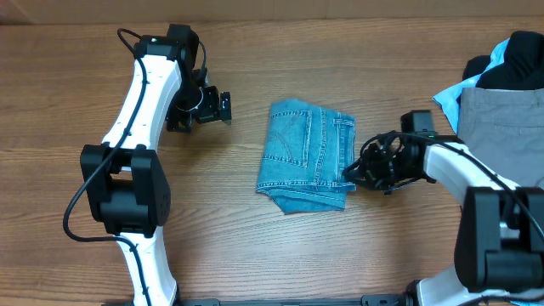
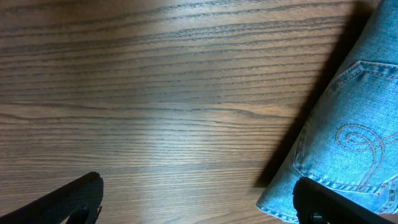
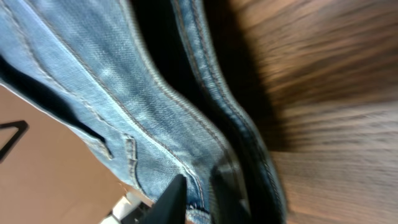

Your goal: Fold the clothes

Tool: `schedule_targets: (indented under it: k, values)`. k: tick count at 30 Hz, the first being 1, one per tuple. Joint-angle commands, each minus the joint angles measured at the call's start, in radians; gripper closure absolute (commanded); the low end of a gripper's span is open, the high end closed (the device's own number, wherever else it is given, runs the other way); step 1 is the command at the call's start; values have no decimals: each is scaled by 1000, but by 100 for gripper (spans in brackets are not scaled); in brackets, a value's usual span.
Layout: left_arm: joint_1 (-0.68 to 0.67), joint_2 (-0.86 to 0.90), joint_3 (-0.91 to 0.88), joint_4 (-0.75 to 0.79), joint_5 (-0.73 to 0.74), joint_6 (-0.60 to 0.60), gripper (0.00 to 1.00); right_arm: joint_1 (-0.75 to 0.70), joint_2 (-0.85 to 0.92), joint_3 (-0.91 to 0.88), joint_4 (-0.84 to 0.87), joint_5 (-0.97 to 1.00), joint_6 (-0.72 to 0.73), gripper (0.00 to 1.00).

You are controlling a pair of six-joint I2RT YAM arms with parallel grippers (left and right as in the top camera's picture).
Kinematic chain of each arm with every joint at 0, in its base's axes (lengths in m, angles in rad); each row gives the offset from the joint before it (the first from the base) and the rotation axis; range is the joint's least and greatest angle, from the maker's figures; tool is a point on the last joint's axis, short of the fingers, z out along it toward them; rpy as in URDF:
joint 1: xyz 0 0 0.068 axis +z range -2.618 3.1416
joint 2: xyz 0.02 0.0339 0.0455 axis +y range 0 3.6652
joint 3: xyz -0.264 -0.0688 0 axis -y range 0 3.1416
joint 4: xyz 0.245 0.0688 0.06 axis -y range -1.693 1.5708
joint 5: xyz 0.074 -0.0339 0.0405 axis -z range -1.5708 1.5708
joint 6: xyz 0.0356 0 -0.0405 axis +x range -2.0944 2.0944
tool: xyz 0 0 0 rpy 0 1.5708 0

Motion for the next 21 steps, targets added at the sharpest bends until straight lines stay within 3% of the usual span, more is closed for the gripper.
schedule_targets:
  k: [1, 2, 4, 5, 12, 21]
  values:
    - [-5, 3, -9, 7, 24, 35, 0, -6, -128, 48, 0, 12, -1, 72]
    - [-8, 3, -10, 16, 52, 65, 0, -6, -160, 65, 1, 12, -1, 57]
    - [-16, 3, -12, 37, 116, 114, 0, -5, -208, 94, 3, 12, -1, 6]
    - [-22, 3, -14, 49, 146, 126, 0, -5, -227, 107, 11, 12, -1, 0]
    - [-100, 43, -21, 142, 204, 116, 0, -5, -277, 132, 166, 43, 15, 0]
    - [-183, 164, -21, 180, 271, 129, 0, -5, -266, 132, 168, 122, 14, 0]
